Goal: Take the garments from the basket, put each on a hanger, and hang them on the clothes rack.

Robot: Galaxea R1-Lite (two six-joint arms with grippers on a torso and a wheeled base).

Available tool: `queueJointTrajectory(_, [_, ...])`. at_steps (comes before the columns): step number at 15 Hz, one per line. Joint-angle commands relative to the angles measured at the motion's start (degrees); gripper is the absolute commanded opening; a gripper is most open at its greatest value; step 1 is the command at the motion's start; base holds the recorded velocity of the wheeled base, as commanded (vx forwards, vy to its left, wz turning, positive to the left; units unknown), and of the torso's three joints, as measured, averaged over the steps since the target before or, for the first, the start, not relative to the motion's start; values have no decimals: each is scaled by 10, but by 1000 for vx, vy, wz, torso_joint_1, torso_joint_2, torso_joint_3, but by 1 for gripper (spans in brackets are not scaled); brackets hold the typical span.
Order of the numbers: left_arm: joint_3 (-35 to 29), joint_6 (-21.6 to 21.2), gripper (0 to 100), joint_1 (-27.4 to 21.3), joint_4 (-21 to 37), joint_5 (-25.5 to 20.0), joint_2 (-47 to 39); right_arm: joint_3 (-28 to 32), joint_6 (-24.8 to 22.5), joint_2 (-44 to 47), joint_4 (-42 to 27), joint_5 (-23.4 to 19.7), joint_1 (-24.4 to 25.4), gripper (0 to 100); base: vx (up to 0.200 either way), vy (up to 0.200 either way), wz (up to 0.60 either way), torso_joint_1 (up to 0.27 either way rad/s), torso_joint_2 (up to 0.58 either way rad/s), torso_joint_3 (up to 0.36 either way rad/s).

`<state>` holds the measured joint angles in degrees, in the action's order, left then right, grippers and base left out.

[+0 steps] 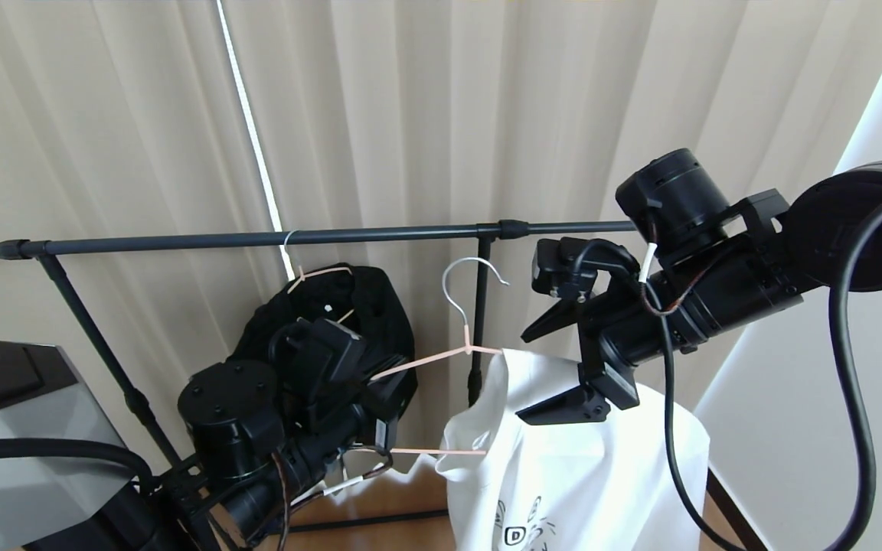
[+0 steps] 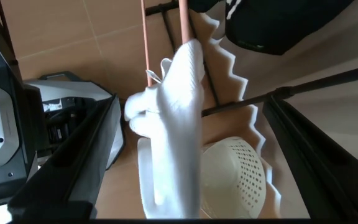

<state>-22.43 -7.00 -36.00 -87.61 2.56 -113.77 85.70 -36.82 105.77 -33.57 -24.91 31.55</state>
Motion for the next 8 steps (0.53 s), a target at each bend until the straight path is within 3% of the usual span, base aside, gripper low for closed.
queueJointTrajectory(1, [11, -5, 0, -1, -8, -1, 0, 2, 0, 4, 0, 0, 0, 100, 0, 0, 0, 0, 0, 0])
queueJointTrajectory(8, [24, -13, 0, -8, -24, -1, 0, 40, 3, 23, -5, 2, 1, 100, 0, 0, 0, 0, 0, 0])
